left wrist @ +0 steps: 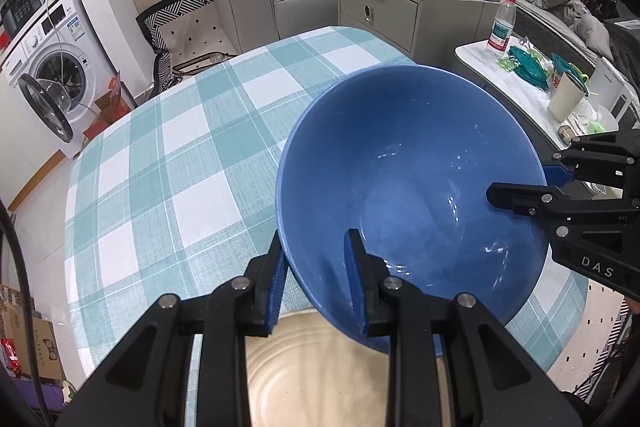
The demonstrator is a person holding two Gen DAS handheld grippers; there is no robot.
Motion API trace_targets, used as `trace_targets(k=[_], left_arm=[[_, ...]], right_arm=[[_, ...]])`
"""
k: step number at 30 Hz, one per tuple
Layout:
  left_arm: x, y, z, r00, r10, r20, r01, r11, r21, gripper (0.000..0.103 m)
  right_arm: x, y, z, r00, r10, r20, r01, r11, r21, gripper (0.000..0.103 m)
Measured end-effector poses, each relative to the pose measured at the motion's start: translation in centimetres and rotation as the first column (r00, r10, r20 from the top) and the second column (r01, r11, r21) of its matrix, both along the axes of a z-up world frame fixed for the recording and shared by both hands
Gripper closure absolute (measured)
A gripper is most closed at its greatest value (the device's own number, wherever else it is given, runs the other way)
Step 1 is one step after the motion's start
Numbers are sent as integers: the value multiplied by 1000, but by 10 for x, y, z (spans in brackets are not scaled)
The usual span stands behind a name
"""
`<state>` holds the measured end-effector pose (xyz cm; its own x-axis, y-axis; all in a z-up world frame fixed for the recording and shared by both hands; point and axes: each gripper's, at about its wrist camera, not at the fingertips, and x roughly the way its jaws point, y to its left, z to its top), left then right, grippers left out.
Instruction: Organize plates and bowls
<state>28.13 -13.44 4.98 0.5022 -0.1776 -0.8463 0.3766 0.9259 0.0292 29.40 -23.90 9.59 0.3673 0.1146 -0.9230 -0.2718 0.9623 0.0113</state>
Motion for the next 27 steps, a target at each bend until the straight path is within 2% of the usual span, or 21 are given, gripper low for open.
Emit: trace_targets(k=[11, 16, 18, 21, 22, 23, 24, 27], left_arm=[[5, 7, -7, 1000, 13, -9, -13, 1000, -9, 75], [6, 12, -9, 1000, 23, -14, -23, 999, -25, 74], [6, 13, -10, 1000, 25, -13, -25, 999, -26, 68], [4, 15, -8, 1000, 31, -1, -31, 999, -30, 59], [3, 16, -8, 999, 34, 2, -34, 999, -32, 58], [3, 17, -8, 999, 40, 7, -40, 999, -34, 52], [3, 19, -8, 999, 46, 13, -45, 998, -37, 49], [5, 24, -9, 998, 54, 14, -53, 997, -55, 49]], right_arm=[[0, -1, -1, 999, 19, 27, -18, 1000, -19, 74], [-3, 5, -2, 998, 50, 41, -48, 998, -33, 61], [-2, 7, -5, 998, 54, 32, -53, 998, -44, 54], [0, 8, -9, 998, 53, 30, -52, 997, -56, 53], [0, 7, -9, 998, 52, 30, -51, 998, -48, 49], [0, 6, -9, 998, 50, 33, -49, 998, -42, 44], [0, 5, -9, 998, 47, 39, -46, 998, -40, 34], [-2, 0, -7, 997, 46, 65, -46, 999, -6, 24]])
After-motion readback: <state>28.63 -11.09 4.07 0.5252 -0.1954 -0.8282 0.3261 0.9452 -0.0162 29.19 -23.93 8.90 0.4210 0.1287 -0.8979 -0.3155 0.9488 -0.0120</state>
